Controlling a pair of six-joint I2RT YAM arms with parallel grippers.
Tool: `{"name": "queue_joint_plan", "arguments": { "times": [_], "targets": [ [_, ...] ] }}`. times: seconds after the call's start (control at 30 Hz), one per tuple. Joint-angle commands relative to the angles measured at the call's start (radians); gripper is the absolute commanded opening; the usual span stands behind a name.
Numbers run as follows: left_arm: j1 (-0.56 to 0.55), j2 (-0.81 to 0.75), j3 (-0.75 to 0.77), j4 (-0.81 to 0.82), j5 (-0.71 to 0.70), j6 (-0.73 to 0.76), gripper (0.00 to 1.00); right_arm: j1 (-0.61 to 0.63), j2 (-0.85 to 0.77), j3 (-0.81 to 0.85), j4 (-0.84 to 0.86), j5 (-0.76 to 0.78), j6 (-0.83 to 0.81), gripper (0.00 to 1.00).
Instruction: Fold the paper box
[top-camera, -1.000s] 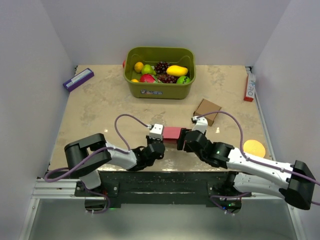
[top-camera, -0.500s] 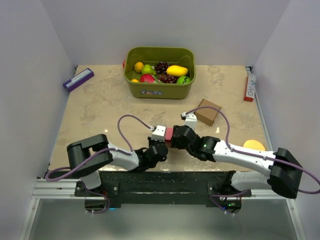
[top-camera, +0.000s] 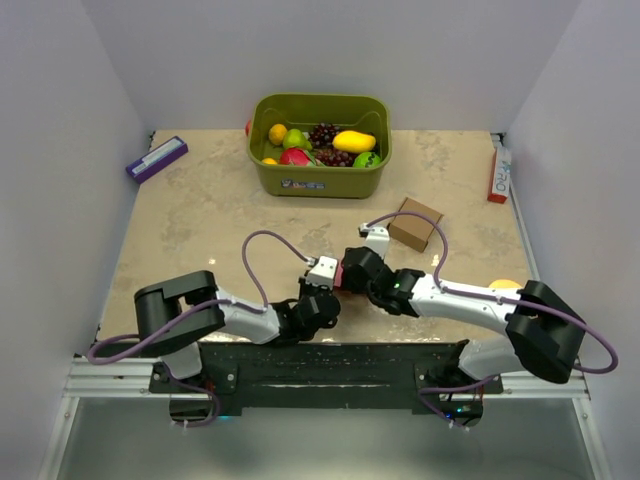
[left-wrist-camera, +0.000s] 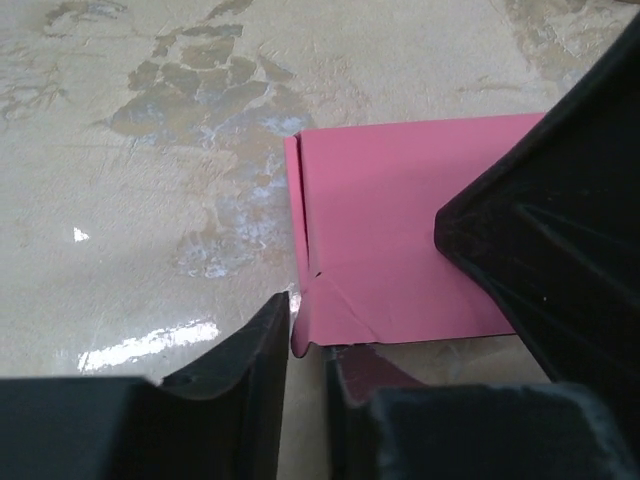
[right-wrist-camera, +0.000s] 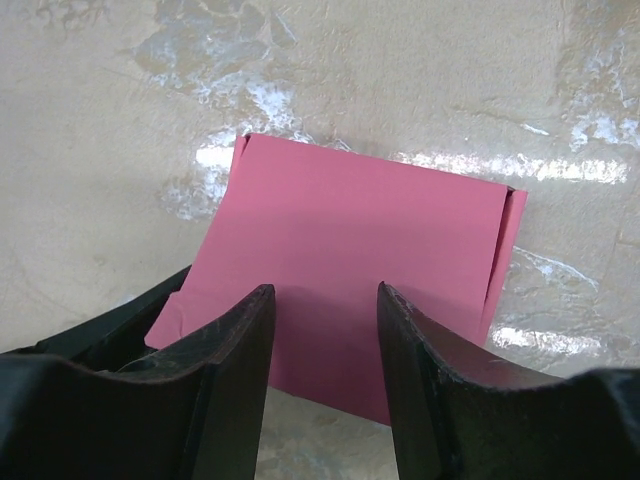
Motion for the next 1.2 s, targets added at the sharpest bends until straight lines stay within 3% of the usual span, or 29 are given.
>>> {"name": "queue_joint_plan", "arguments": {
  "times": [0.0, 0.3, 0.53, 0.67, 0.8, 1.0, 1.17],
  "targets": [
    [-0.032, -0.041, 0.0, -0.106, 0.01, 0.013, 0.37, -0.003, 0.027, -0.034, 0.014, -0.026, 0.034, 0.48],
    [-0.048, -0.246, -0.118, -0.129, 0.086, 0.05, 0.73, -0.011, 0.06, -0.062, 0.04, -0.026, 0.047, 0.48],
    [-0.05, -0.452, -0.232, -0.146, 0.246, 0.064, 0.84, -0.012, 0.079, -0.073, 0.06, -0.031, 0.048, 0.48],
    [-0.026, -0.54, -0.21, -0.163, 0.355, 0.039, 0.89, -0.014, 0.082, -0.071, 0.06, -0.045, 0.048, 0.48],
    [0.077, -0.55, -0.108, -0.328, 0.412, -0.036, 0.89, -0.014, 0.007, -0.028, -0.012, -0.051, 0.023, 0.59],
    [0.188, -0.595, -0.063, -0.35, 0.524, -0.087, 0.93, -0.061, -0.176, 0.051, -0.162, -0.058, -0.052, 0.82],
    [0.229, -0.583, -0.042, -0.344, 0.586, -0.09, 0.94, -0.196, -0.248, 0.018, -0.176, -0.135, -0.118, 0.87]
  ]
}}
